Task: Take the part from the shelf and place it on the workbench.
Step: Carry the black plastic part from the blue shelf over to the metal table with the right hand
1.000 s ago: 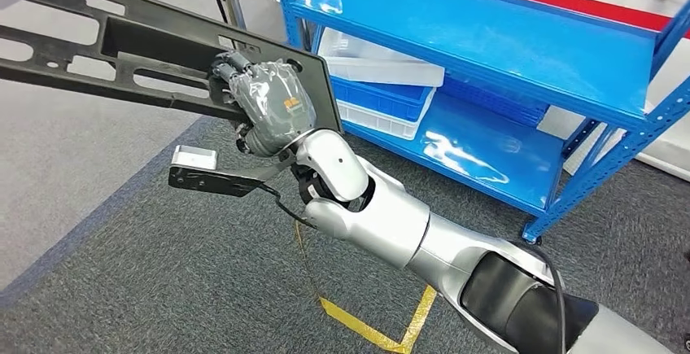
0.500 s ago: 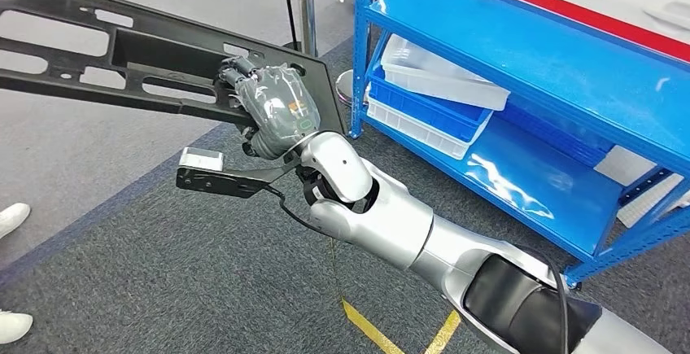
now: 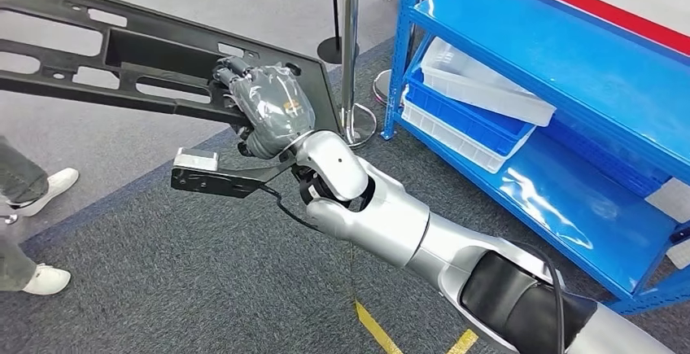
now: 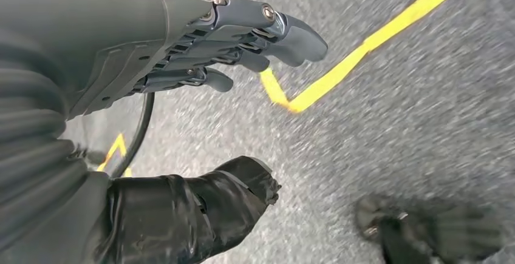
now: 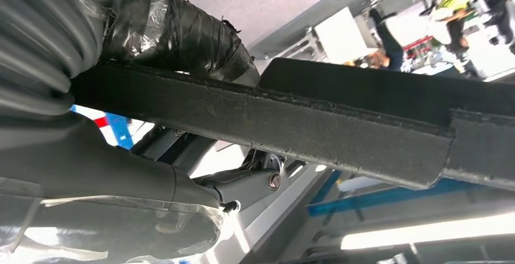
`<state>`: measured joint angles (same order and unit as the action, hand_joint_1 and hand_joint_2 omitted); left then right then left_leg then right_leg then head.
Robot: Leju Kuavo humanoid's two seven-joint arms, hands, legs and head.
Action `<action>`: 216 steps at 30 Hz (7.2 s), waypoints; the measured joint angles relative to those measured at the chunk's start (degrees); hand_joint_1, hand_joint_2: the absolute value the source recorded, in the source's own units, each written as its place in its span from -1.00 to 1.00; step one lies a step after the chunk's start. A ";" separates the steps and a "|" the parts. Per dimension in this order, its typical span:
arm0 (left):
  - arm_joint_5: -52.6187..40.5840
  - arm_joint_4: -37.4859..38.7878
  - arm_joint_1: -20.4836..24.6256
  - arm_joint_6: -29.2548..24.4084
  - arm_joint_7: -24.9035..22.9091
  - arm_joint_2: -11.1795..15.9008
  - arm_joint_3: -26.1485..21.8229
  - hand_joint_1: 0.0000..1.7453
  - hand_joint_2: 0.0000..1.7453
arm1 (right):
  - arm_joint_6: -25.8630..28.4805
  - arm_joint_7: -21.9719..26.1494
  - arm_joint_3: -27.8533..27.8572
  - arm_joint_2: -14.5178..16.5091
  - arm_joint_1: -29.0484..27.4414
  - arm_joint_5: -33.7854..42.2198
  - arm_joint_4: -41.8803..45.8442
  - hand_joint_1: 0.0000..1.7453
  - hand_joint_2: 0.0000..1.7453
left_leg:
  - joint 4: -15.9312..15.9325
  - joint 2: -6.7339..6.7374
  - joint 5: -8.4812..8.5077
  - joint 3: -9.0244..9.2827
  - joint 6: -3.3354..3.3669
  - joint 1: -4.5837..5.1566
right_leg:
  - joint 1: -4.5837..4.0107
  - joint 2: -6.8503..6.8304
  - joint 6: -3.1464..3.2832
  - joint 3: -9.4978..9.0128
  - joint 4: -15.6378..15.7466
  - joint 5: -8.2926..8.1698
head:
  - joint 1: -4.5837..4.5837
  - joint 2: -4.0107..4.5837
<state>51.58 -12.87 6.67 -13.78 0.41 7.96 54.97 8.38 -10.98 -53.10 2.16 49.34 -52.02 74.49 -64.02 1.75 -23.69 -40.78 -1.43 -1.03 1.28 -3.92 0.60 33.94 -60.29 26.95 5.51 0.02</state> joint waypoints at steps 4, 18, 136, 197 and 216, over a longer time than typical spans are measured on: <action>0.18 0.01 0.27 0.49 -2.58 1.08 0.01 -1.00 1.00 | -0.37 -0.21 0.20 -0.16 0.03 0.00 0.05 1.00 1.00 | 5.05 0.91 0.83 2.50 1.53 1.00 | -0.64 -2.02 -1.12 -0.86 0.59 0.49 | -0.01 0.00; 1.32 0.02 0.35 2.22 -3.90 2.07 0.02 -1.00 1.00 | -1.11 -0.75 0.61 -1.89 -0.94 0.00 1.11 1.00 1.00 | 4.21 -8.65 -0.03 2.75 2.78 0.53 | -0.40 8.66 -0.75 2.66 -1.15 -1.70 | 0.13 0.00; 2.43 0.00 0.14 0.02 2.10 2.97 -0.15 -1.00 1.00 | -2.81 -2.32 1.64 -7.87 -1.70 1.55 6.38 1.00 1.00 | 6.30 -4.00 0.55 4.33 4.36 1.31 | -0.94 3.86 -1.32 7.86 -14.60 5.95 | -1.64 0.00; 2.44 -0.02 0.19 0.75 4.18 2.25 -0.33 -1.00 1.00 | -3.66 -2.46 1.64 -9.18 -2.64 1.09 7.98 1.00 1.00 | 5.42 -3.92 -0.79 4.24 4.13 0.67 | -0.78 3.67 -2.01 8.21 -14.15 5.41 | -1.58 0.00; 5.20 -0.02 -0.21 -1.68 9.52 1.82 -2.33 -1.00 1.00 | -4.66 -4.04 1.64 -9.99 -2.96 1.10 9.34 1.00 1.00 | -1.03 -0.64 -2.20 0.19 0.30 -0.29 | -0.23 0.91 -0.16 0.18 2.15 -1.76 | -1.98 0.00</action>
<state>56.78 -12.90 6.46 -15.46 9.93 9.78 52.64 3.72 -15.02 -51.45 -7.84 46.38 -50.92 83.83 -65.05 1.11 -25.89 -40.58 -1.13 -1.31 1.05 -3.01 0.44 34.11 -58.14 25.18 3.54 0.02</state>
